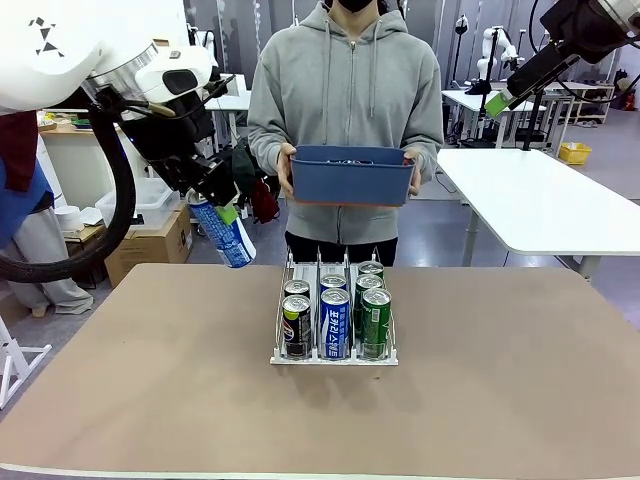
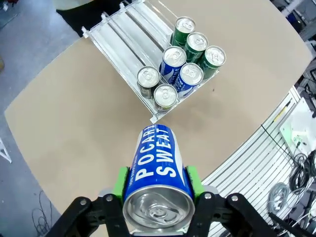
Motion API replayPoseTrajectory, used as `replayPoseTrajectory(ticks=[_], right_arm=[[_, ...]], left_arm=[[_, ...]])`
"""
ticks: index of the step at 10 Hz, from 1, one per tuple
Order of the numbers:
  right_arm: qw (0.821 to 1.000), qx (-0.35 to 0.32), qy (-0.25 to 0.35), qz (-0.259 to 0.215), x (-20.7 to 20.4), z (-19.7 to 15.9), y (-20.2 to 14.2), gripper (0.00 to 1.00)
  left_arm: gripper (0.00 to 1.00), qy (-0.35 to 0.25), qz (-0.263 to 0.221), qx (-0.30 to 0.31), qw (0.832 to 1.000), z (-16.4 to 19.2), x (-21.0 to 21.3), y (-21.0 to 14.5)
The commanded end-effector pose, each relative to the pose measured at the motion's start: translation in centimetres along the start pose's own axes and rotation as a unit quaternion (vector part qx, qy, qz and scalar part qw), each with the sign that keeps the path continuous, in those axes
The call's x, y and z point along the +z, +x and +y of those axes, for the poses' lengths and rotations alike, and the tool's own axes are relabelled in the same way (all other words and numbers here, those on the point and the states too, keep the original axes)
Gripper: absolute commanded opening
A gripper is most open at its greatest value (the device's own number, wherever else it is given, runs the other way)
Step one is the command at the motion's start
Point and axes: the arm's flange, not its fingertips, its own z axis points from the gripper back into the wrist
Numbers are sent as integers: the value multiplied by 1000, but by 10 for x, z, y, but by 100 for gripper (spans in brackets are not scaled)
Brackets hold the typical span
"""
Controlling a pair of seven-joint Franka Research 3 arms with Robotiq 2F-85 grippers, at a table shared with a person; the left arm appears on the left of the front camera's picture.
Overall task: Fill the beverage cans into the dispenser.
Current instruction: Place the picked Ionic drink in the line of the Automatic Can Dispenser with the same cans.
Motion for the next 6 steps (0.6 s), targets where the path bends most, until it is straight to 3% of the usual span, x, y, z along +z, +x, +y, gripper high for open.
replayPoseTrajectory(ticks=[1, 4, 6], right_arm=[[1000, 0, 5, -2, 0, 0, 0, 100], [1000, 0, 5, -2, 0, 0, 0, 100], [1000, 0, 5, -2, 0, 0, 0, 100]], left_arm=[[57, 23, -4, 45, 999, -26, -13, 16], [57, 33, -40, -16, 999, -70, -32, 16], [57, 51, -35, -48, 997, -98, -51, 14]])
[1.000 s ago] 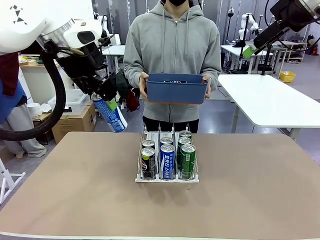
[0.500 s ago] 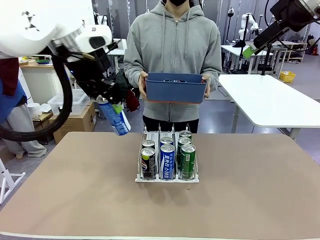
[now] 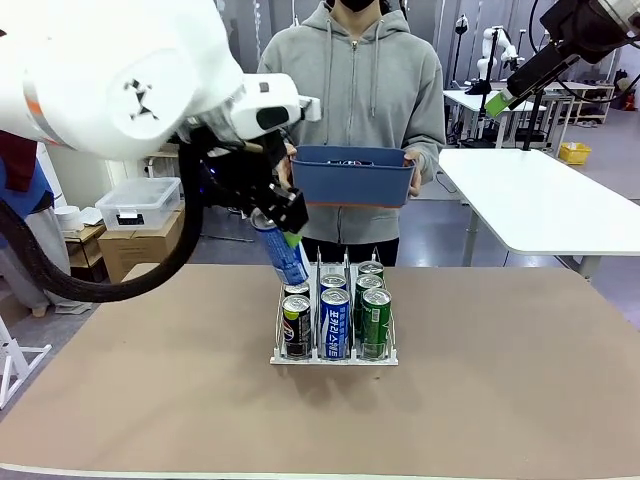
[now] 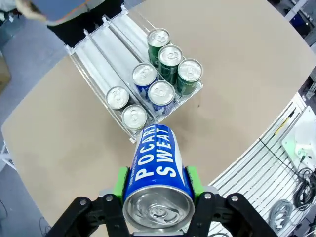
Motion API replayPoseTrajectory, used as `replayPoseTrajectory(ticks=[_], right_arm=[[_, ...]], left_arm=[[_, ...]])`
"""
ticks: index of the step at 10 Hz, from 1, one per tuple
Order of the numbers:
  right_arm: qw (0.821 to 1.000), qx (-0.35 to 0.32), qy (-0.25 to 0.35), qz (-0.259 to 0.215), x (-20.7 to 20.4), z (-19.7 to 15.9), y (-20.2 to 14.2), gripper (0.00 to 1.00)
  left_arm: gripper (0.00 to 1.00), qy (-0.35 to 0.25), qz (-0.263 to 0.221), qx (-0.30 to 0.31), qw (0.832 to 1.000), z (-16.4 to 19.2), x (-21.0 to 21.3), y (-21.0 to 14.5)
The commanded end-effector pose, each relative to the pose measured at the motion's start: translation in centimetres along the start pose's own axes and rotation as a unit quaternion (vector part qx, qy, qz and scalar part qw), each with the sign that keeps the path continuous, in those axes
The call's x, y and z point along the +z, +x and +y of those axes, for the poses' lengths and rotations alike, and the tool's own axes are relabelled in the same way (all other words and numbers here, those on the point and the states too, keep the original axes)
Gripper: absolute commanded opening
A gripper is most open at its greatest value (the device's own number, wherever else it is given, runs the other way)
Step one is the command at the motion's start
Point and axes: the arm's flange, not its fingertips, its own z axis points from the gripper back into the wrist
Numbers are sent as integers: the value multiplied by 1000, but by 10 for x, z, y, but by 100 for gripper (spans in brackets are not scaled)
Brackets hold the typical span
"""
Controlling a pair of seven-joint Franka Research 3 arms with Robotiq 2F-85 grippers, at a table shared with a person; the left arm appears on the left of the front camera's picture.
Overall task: Fill the beverage cans into the dispenser.
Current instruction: Place the picked Ionic drink in the line of the Automatic Can Dispenser with the same cans.
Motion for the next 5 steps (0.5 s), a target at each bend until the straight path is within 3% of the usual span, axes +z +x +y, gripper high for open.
replayPoseTrajectory(ticks=[1, 5], right_arm=[[1000, 0, 5, -2, 0, 0, 0, 100], [1000, 0, 5, -2, 0, 0, 0, 100]], left_arm=[[57, 5, -16, -50, 999, -18, -20, 0], [57, -10, -17, -154, 988, -46, -56, -12]])
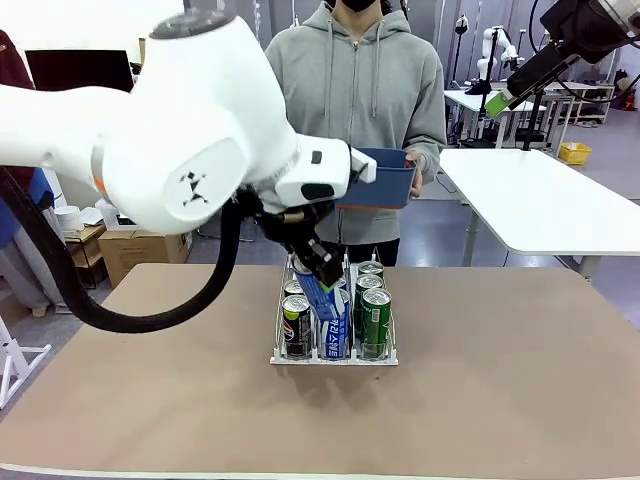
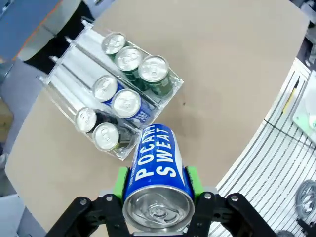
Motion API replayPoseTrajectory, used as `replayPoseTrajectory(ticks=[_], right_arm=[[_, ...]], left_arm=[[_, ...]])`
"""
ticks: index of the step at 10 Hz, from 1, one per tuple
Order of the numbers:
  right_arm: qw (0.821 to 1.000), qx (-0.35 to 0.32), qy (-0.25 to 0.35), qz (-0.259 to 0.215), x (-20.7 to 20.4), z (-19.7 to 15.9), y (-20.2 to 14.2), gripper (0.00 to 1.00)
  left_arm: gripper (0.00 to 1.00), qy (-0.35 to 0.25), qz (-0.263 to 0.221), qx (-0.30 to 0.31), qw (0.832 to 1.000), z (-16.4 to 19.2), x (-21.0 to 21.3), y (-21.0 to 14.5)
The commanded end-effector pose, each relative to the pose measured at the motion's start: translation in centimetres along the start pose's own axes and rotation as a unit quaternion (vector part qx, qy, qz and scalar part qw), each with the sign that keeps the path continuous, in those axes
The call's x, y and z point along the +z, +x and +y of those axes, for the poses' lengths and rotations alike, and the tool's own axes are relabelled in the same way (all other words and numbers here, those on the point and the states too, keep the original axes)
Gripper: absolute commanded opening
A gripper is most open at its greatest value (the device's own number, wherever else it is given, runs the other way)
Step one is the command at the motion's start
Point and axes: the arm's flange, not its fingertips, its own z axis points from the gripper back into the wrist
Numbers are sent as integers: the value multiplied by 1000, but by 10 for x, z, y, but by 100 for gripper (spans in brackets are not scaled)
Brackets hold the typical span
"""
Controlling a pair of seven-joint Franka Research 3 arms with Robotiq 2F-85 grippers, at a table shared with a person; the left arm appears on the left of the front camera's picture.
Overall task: Fill the beverage cans into the dispenser.
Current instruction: Place the picked Ionic drink in the line of the Automatic Can Dispenser with the same cans.
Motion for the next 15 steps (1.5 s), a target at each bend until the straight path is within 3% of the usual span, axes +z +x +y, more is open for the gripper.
replayPoseTrajectory(ticks=[1, 2, 6, 9, 12, 15], right_arm=[[1000, 0, 5, -2, 0, 0, 0, 100], [1000, 0, 5, -2, 0, 0, 0, 100], [1000, 0, 5, -2, 0, 0, 0, 100], [1000, 0, 5, -2, 0, 0, 0, 100], [1000, 0, 5, -2, 0, 0, 0, 100], [1000, 0, 5, -2, 0, 0, 0, 100]], left_arm=[[57, -32, 20, -40, 998, -2, -9, -8], [57, 0, 0, 0, 1000, 0, 0, 0], [57, 0, 0, 0, 1000, 0, 0, 0], [57, -2, -19, -60, 998, -5, -26, -4], [57, 32, -31, -61, 997, -10, -45, -4], [57, 57, -12, -50, 997, -8, -76, -2]])
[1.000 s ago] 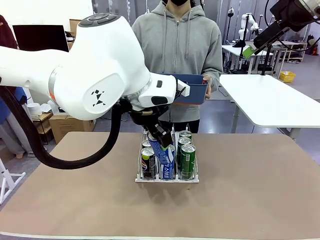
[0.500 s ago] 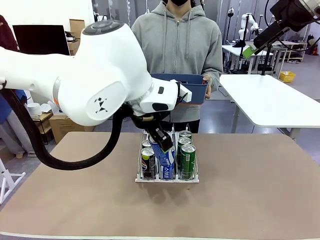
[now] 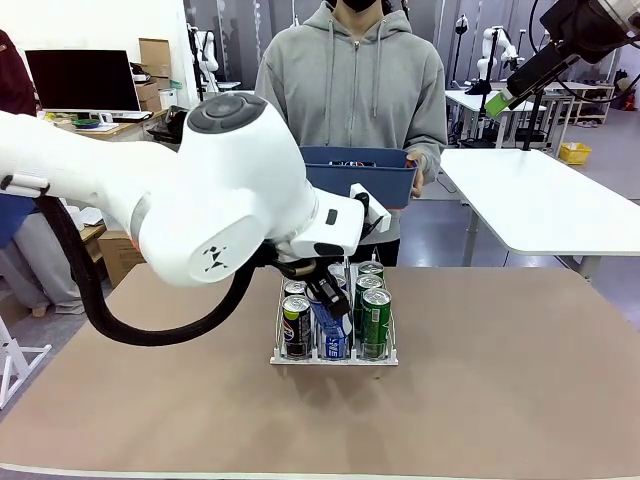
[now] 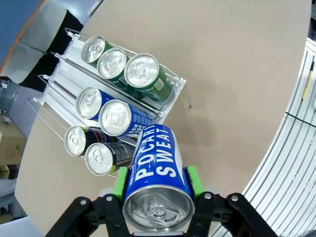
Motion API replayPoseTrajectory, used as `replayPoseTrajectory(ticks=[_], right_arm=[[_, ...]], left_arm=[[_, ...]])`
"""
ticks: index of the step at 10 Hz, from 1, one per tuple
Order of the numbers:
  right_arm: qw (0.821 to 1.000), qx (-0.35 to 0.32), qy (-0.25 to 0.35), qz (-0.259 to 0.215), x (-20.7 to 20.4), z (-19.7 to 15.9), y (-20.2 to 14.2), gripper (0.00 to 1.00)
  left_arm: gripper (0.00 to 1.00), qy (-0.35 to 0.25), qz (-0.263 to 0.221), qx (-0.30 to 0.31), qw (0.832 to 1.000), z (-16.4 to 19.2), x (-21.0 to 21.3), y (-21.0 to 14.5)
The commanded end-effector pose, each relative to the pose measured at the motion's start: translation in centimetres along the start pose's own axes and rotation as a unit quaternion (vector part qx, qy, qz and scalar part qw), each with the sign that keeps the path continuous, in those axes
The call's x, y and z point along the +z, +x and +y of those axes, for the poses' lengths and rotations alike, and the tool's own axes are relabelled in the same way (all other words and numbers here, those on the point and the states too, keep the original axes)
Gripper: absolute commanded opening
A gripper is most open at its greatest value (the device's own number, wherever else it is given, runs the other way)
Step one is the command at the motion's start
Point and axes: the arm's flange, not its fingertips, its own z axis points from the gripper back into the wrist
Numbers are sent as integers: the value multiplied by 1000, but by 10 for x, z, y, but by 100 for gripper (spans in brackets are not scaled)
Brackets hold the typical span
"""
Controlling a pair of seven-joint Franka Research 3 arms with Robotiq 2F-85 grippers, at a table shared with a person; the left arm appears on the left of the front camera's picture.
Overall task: Fill the beverage cans into the dispenser.
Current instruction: Place the picked Ionic drink in the line of the Automatic Can Dispenser with the same cans.
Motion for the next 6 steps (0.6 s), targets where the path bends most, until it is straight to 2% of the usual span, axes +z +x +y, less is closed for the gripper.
replayPoseTrajectory(ticks=[1, 6], right_arm=[[1000, -1, 5, -2, 0, 0, 0, 100], [1000, -1, 5, -2, 0, 0, 0, 100]], left_arm=[[57, 28, -4, 25, 999, 1, -20, 6], [57, 50, 15, 37, 998, 10, -44, 11]])
